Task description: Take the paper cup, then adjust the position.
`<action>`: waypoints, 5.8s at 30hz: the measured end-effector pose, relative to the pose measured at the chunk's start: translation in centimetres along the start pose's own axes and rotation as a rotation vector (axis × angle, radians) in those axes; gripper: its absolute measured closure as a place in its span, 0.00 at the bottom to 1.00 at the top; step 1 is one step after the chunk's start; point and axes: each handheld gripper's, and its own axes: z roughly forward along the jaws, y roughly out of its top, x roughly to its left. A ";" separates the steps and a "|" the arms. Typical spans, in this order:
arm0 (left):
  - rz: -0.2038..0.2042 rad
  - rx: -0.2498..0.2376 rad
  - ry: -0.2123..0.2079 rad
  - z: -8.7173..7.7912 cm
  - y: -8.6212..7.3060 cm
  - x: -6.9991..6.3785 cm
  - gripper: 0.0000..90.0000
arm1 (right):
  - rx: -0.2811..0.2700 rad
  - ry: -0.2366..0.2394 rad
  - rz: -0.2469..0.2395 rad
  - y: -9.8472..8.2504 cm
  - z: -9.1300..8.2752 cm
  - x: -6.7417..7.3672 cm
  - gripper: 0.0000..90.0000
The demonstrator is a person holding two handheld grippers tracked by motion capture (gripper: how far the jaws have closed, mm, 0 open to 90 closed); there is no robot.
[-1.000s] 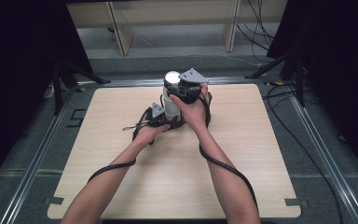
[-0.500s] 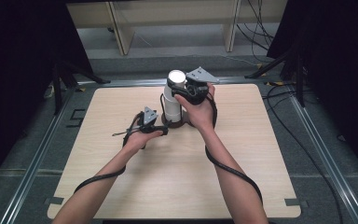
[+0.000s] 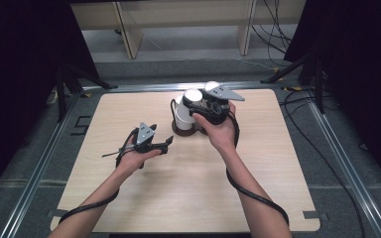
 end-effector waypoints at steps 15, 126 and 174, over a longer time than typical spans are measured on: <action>0.012 -0.021 -0.005 -3.7 -0.7 -0.7 0.17 | 0.046 -0.001 0.094 -4.1 -2.8 -0.6 0.39; 0.034 -0.046 -0.203 -0.6 -0.3 -5.4 0.00 | -0.009 0.122 0.806 -12.8 -3.4 -1.7 0.39; 0.020 -0.080 -0.228 1.3 -0.7 -6.3 0.01 | -0.008 0.137 0.854 -12.8 -3.2 -1.9 0.40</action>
